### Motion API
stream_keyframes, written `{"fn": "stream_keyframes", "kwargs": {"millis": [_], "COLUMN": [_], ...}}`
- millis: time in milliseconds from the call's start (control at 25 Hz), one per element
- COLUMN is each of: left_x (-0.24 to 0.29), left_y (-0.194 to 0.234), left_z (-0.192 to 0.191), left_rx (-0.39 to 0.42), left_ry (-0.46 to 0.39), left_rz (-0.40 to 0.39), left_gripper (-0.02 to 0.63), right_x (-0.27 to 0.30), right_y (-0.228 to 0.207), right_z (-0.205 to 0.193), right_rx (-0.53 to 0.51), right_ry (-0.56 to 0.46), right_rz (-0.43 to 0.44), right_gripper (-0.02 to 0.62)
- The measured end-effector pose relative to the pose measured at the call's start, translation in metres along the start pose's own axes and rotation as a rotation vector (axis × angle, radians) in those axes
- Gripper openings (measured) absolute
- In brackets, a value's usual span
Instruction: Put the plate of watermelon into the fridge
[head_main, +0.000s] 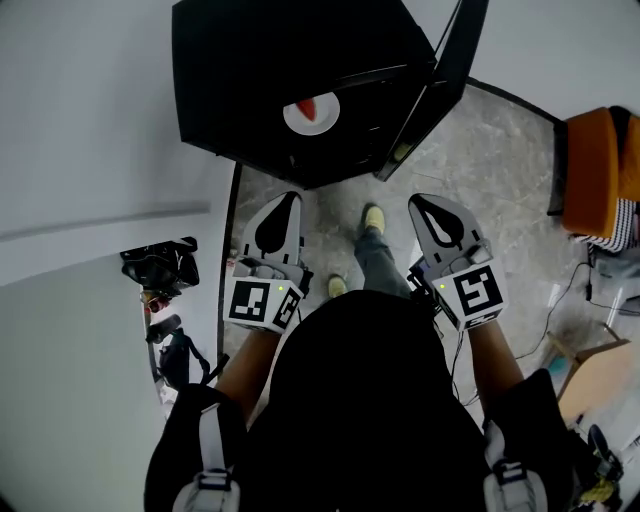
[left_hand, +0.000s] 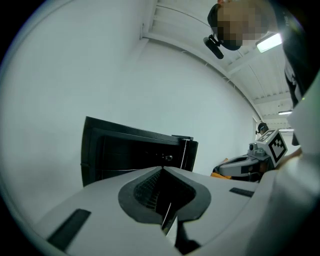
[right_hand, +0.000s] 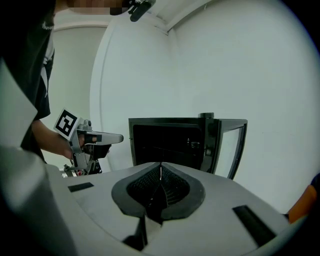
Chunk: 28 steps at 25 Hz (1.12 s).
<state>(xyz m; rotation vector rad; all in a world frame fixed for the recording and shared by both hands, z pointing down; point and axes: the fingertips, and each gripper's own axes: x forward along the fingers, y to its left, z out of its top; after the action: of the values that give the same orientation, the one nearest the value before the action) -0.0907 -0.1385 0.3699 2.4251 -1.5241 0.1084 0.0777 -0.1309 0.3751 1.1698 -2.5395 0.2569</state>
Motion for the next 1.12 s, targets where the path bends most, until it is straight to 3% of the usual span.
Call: {"fn": "stream_keyframes", "kwargs": {"millis": [440, 600, 920, 1120], "left_x": [-0.132, -0.170, -0.217, -0.227], "left_y": [-0.001, -0.006, -0.021, -0.029], "left_z": [-0.009, -0.012, -0.018, -0.026], "left_rx": [0.029, 0.018, 0.017, 0.014], "left_ry": [-0.044, -0.056, -0.077, -0.064], "left_rz": [0.063, 0.063, 0.028, 0.005], "left_gripper": [0.012, 0.012, 0.012, 0.012], "right_x": [-0.072, -0.098, -0.125, -0.137], "right_y": [0.098, 0.128, 0.170, 0.181], "right_z": [0.001, -0.013, -0.016, -0.030], "right_rx": [0.063, 0.056, 0.039, 0.040], "right_ry": [-0.072, 0.006, -0.074, -0.042], "right_rz": [-0.060, -0.082, -0.102, -0.099], "right_gripper": [0.018, 0.018, 0.018, 0.018]}}
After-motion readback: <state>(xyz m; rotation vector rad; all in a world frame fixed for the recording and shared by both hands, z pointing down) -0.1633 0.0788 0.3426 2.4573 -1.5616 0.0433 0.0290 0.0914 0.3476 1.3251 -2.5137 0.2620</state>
